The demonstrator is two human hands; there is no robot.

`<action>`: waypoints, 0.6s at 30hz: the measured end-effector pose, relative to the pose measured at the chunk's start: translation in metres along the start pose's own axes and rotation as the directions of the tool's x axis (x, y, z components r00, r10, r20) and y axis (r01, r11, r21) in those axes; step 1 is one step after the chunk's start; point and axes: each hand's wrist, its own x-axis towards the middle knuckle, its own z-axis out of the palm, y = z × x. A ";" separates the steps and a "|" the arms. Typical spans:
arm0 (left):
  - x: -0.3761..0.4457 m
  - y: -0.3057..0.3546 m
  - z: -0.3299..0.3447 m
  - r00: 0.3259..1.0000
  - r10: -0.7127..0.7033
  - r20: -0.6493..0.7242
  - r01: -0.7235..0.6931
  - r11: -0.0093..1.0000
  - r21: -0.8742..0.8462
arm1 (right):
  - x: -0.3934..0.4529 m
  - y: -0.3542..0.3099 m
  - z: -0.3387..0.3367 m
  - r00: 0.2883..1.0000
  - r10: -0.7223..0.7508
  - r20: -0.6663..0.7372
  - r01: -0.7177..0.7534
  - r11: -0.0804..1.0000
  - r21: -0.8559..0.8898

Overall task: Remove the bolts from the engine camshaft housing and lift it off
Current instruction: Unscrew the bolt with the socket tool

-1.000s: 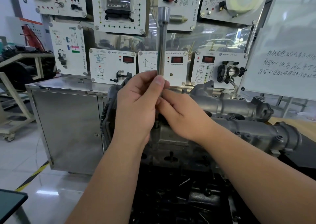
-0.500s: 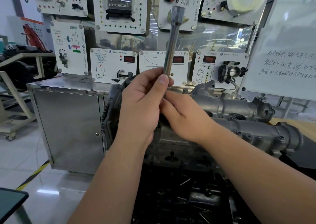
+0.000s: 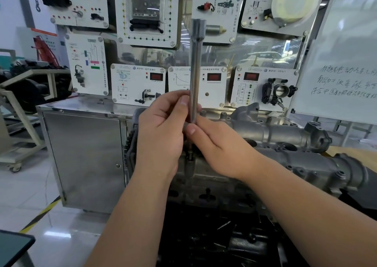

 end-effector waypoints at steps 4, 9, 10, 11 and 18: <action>-0.001 -0.002 0.001 0.996 -0.001 0.085 0.003 1.000 -0.026 | 0.000 0.000 0.000 1.000 0.025 -0.012 -0.025 1.000 -0.009; -0.003 -0.005 0.006 1.000 0.004 0.014 -0.004 1.000 -0.030 | -0.001 0.002 0.000 0.999 0.042 -0.015 -0.042 0.999 -0.002; -0.003 -0.005 0.006 1.000 0.018 -0.007 -0.019 0.998 -0.054 | -0.001 0.002 0.000 0.999 0.033 -0.022 -0.033 0.999 -0.002; -0.002 -0.006 0.006 0.999 0.034 -0.026 -0.036 0.996 -0.080 | -0.001 0.002 0.000 0.999 0.023 -0.032 -0.023 1.000 -0.004; -0.002 -0.005 0.008 1.000 -0.004 0.003 0.004 0.996 -0.094 | -0.001 0.001 0.001 0.989 0.005 -0.144 -0.006 1.000 -0.004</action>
